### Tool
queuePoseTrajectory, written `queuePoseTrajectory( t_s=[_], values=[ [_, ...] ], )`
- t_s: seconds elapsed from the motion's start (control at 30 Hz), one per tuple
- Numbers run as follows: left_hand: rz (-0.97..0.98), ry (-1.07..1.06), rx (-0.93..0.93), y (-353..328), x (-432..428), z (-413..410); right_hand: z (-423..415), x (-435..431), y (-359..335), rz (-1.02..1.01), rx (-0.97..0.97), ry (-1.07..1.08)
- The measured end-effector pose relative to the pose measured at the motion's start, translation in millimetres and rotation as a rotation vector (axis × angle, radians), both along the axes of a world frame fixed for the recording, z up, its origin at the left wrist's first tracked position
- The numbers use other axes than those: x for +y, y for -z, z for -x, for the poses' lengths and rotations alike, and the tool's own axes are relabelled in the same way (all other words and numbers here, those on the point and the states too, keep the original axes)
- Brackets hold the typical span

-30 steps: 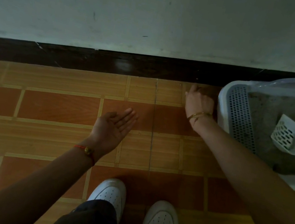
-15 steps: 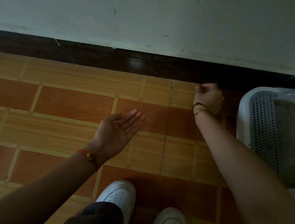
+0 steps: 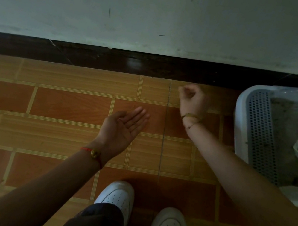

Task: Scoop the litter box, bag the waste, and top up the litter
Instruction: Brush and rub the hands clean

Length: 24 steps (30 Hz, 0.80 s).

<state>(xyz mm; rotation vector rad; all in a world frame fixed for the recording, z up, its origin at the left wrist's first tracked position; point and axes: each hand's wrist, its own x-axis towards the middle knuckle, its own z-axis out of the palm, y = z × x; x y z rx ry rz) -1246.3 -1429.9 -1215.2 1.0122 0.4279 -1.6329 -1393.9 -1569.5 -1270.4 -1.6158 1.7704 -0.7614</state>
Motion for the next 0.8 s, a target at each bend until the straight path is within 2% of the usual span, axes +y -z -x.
queuePoseTrajectory(
  t_s=[0.1, 0.2, 0.3, 0.43, 0.6, 0.7, 0.8],
  values=[
    [0.010, 0.006, 0.004, 2, -5, 6, -13, 47, -17, 0.069, -0.150, -0.247],
    [0.019, 0.030, -0.015, 3, -8, 11, -14, 81, -28, 0.165, -0.110, -0.424],
    [0.024, 0.070, -0.038, 2, -10, 15, -7, 91, -31, 0.197, -0.092, -0.505],
    [0.036, 0.072, 0.007, 1, -13, 21, 20, 75, -27, 0.178, -0.005, -0.313],
    [0.032, 0.076, 0.014, 1, -13, 25, 70, 27, -6, 0.045, 0.349, -0.135],
    [0.029, 0.095, 0.022, 1, -11, 26, 81, 11, 9, -0.073, 0.463, -0.111],
    [0.029, 0.098, 0.024, 1, -8, 24, 82, 1, 15, -0.109, 0.494, -0.114]
  ],
)
